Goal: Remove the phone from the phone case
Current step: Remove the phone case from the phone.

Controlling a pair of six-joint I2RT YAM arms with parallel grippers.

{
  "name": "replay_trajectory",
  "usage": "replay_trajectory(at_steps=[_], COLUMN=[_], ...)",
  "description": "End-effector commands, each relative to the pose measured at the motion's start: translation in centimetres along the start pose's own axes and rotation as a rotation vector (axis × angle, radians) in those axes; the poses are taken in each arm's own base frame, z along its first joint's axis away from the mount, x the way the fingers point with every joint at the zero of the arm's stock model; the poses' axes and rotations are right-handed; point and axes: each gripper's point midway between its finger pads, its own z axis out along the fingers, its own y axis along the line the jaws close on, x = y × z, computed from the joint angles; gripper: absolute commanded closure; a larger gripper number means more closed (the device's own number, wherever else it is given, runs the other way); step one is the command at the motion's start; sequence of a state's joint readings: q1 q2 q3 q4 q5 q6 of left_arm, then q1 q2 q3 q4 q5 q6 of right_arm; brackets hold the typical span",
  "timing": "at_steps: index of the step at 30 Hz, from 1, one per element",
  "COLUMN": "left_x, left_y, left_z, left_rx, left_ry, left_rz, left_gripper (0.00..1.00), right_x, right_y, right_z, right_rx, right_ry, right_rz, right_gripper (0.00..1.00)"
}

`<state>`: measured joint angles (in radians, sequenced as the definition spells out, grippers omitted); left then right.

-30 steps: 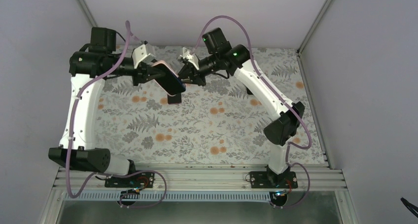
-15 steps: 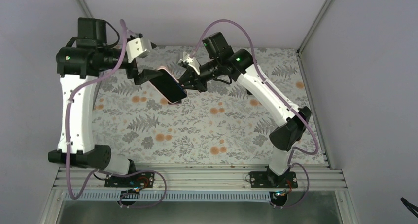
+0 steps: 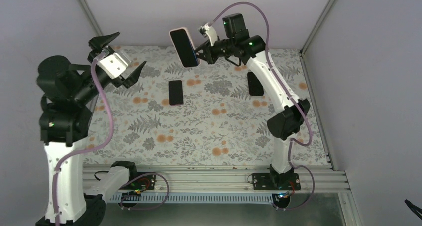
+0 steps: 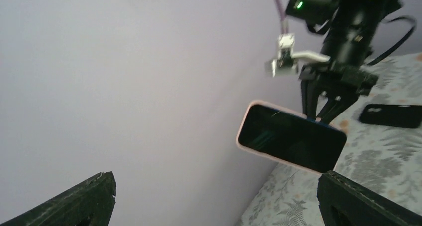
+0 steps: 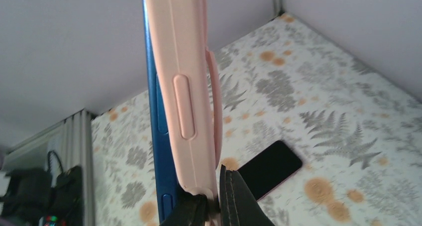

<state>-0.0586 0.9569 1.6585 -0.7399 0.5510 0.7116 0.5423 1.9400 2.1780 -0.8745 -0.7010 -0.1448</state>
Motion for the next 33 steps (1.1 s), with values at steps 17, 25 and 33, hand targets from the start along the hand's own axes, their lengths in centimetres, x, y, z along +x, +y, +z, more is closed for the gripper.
replay_trajectory(at_steps=[17, 25, 33], left_x=[7.9, 7.3, 6.3], left_y=[4.3, 3.7, 1.3], left_z=[6.4, 10.2, 14.3], left_rx=[-0.434, -0.438, -0.472], left_ry=[-0.045, -0.041, -0.011], left_rz=[-0.138, -0.157, -0.043], left_gripper=[0.00, 0.00, 0.02], right_x=[-13.6, -13.9, -13.9], right_y=[-5.3, -7.4, -4.5], right_z=[-8.8, -11.4, -13.1], right_rx=[0.307, 0.466, 0.377], right_ry=[-0.575, -0.653, -0.683], right_rz=[0.186, 0.299, 0.368], right_gripper=[0.97, 0.97, 0.97])
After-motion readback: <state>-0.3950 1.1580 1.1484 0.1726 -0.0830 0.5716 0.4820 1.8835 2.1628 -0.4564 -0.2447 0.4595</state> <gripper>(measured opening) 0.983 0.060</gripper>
